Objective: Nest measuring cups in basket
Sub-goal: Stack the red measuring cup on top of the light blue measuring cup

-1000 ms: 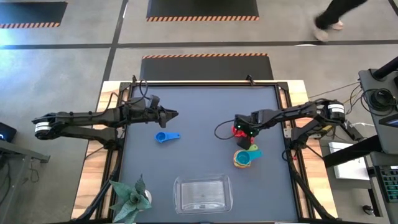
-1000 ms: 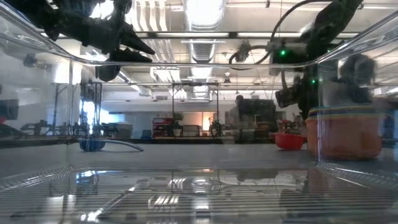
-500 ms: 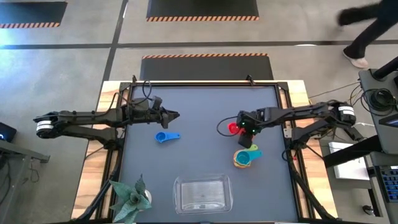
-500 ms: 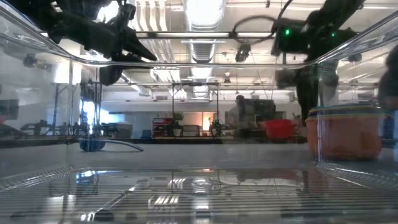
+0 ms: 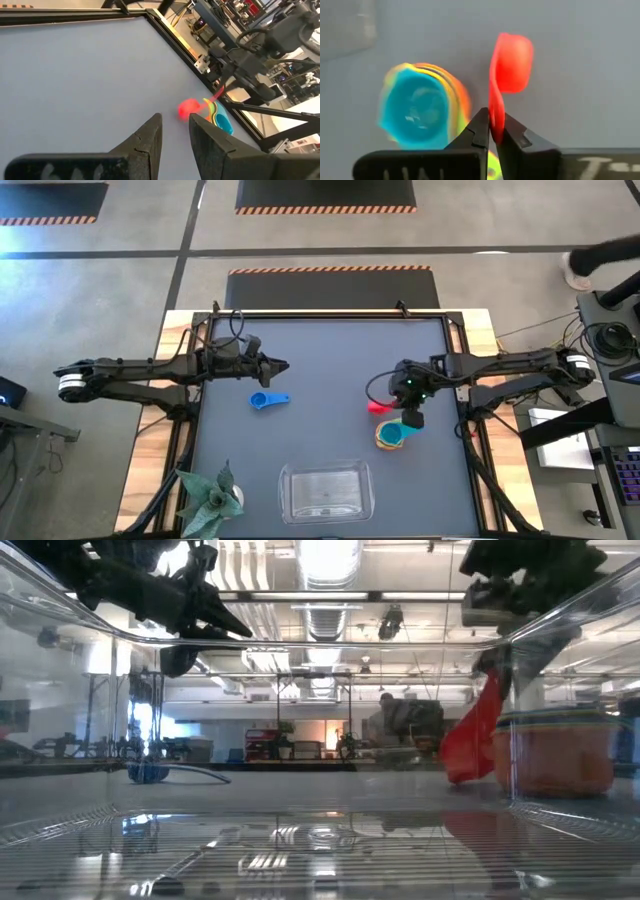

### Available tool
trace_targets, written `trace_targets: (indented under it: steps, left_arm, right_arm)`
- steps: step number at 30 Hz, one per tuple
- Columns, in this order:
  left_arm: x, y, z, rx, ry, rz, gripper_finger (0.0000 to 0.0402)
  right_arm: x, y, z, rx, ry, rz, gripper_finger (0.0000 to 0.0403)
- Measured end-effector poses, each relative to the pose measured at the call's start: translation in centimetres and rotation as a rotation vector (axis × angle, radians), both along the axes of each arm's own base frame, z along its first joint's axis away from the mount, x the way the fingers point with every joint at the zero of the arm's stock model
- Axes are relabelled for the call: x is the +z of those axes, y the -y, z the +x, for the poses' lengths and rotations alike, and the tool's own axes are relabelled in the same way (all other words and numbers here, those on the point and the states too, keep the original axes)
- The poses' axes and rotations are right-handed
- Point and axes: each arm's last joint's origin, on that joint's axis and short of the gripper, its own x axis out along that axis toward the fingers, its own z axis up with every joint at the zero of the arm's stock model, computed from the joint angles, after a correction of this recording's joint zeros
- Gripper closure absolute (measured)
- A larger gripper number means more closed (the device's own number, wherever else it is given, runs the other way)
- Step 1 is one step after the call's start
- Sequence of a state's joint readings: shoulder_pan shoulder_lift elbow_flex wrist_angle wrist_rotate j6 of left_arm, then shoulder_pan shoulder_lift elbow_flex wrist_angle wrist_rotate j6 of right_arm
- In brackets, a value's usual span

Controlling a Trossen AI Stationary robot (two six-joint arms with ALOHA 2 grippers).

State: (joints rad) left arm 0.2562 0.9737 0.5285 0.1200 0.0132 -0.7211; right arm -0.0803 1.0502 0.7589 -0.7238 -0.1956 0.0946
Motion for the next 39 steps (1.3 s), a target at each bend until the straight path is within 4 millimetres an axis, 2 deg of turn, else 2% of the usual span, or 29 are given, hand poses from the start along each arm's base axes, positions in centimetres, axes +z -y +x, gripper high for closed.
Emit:
trace_targets:
  steps: [10, 18, 25, 30, 34, 39]
  left_arm:
    - [-0.3, -0.1, 0.2, 0.000, -0.018, 0.000, 0.0322]
    - [-0.4, -0.1, 0.2, -0.004, -0.018, -0.001, 0.0322]
    - [-0.4, -0.1, 0.2, -0.006, -0.018, -0.002, 0.0322]
    - [-0.4, -0.1, 0.2, -0.012, -0.020, 0.005, 0.0322]
    - [-0.4, -0.1, 0.2, -0.016, -0.023, 0.016, 0.0322]
    - [-0.4, -0.1, 0.2, -0.017, -0.023, 0.018, 0.0322]
  right_arm:
    - [-0.6, 0.5, 0.0, -0.133, -0.071, -0.027, 0.0394]
    - [0.4, 0.1, -0.3, -0.183, -0.033, 0.146, 0.0395]
    - [3.3, -0.2, -2.4, -0.223, 0.132, 0.217, 0.0395]
    - [5.2, -0.9, -4.6, -0.162, 0.227, 0.402, 0.0395]
    - [4.9, -1.3, -6.0, -0.166, 0.197, 0.554, 0.0395]
    - [3.5, -1.5, -7.2, -0.192, 0.170, 0.651, 0.0395]
